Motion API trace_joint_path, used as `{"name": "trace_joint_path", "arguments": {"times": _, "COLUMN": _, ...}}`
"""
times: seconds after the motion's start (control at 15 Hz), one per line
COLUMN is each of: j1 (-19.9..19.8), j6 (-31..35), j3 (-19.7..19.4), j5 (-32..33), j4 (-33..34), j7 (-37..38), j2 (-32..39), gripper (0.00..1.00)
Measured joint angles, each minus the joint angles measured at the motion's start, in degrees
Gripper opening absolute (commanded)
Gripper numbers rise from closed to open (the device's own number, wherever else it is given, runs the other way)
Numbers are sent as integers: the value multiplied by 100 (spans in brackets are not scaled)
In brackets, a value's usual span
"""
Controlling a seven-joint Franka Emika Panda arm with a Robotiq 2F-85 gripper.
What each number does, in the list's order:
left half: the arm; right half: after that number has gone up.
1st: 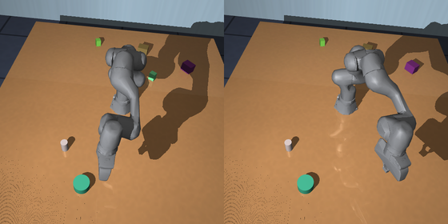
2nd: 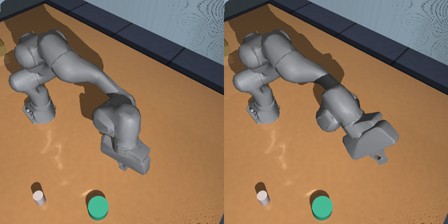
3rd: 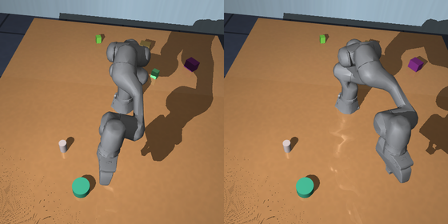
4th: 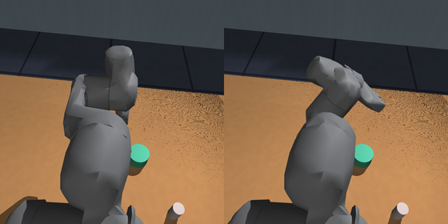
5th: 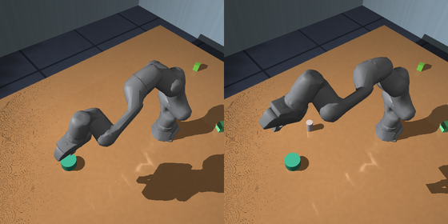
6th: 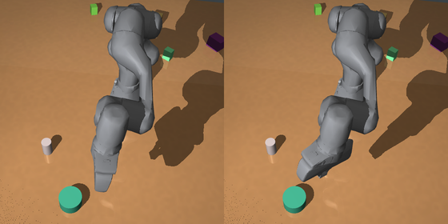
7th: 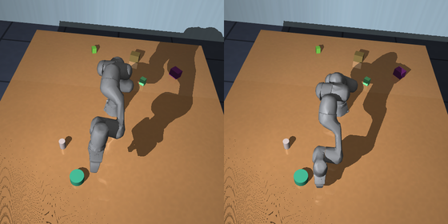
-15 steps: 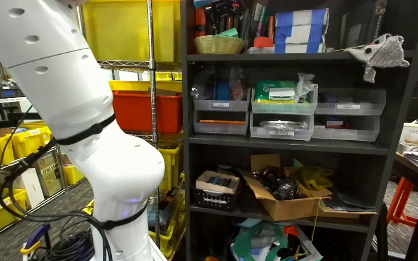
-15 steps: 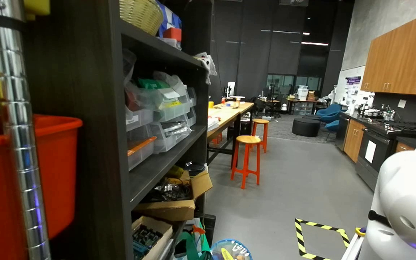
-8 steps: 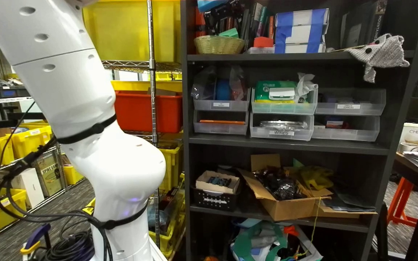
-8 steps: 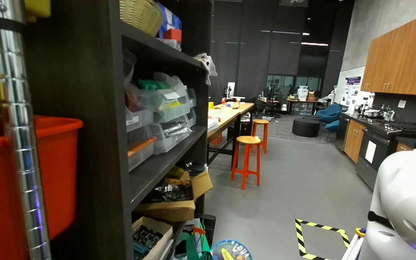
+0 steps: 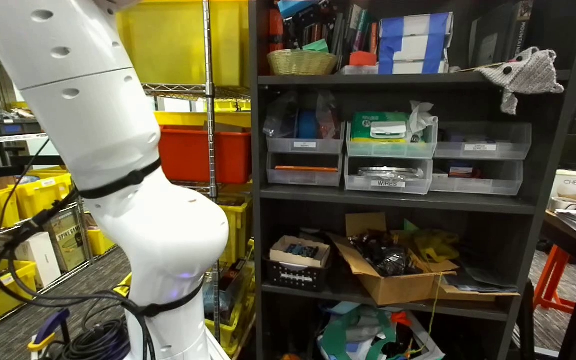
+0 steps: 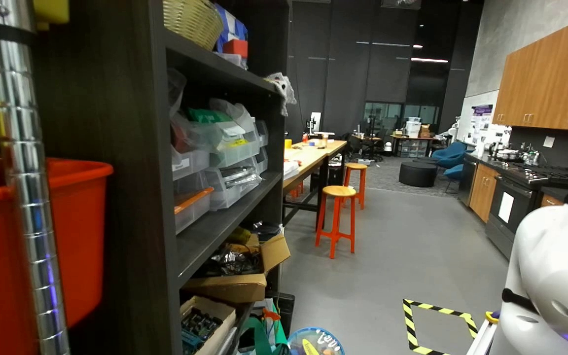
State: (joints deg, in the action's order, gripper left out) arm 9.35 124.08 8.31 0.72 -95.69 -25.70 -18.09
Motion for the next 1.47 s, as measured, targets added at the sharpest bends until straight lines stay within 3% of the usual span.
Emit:
{"name": "trace_joint_path", "arguments": {"times": 1.27, "j1": 113, "j6": 26, "j3": -143, "j5": -145, "j4": 28, "j7": -786, "j2": 145, "gripper": 100}}
{"name": "trace_joint_path", "arguments": {"times": 1.47, "j1": 136, "j6": 28, "j3": -149, "j5": -213, "j4": 32, "j7": -829, "j2": 146, "gripper": 90}}
